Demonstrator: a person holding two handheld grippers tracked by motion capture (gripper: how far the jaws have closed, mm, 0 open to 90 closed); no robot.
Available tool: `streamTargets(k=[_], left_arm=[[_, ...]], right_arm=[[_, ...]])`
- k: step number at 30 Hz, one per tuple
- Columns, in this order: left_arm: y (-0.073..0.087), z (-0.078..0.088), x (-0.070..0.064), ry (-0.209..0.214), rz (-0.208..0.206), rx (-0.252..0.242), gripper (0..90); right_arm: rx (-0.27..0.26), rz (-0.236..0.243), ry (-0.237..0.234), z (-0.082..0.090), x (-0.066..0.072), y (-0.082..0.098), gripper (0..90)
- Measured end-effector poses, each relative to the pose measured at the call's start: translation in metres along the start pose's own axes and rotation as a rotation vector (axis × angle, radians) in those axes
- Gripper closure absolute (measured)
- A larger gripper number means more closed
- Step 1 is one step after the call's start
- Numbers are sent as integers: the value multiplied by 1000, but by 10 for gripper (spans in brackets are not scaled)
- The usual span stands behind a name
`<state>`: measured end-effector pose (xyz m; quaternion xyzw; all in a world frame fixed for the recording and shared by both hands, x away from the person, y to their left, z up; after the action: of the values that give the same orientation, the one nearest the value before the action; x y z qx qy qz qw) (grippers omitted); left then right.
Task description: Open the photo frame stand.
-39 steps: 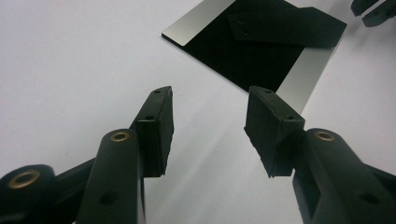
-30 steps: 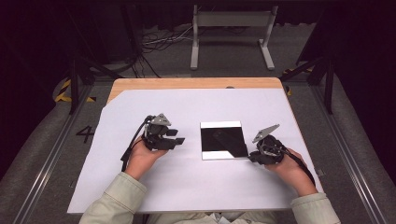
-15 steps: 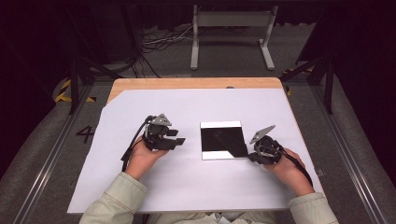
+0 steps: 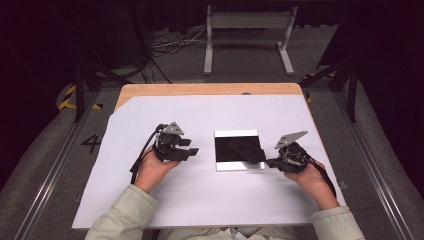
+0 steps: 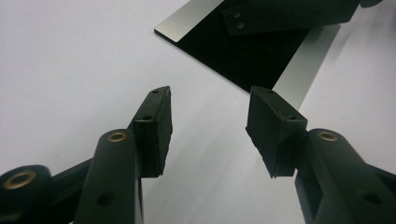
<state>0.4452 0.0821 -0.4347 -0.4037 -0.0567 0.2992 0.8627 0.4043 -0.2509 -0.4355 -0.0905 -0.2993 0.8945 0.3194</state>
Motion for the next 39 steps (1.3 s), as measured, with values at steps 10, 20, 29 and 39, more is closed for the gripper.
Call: streamTargets(k=[10, 20, 29, 39], left_arm=[[0, -5, -5, 9, -19, 10, 507], [-1, -6, -6, 5, -27, -5, 488], [-1, -6, -7, 5, -29, 0, 488], [-1, -6, -6, 5, -30, -2, 486]], right_arm=[[-194, -31, -23, 10, 0, -9, 899], [-331, -70, -54, 15, 2, -16, 898], [-366, -61, -69, 19, 5, -19, 899], [-376, -47, -43, 26, 6, -20, 898]])
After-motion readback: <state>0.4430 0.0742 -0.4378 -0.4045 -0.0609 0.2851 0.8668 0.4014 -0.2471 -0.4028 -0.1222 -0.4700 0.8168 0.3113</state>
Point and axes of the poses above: each handheld gripper's, and its own axes: z roughly backward along the jaws, y roughly out of its underside, x roughly to its left, the point moved 5 cm from there along -z, roughly forward along the jaws
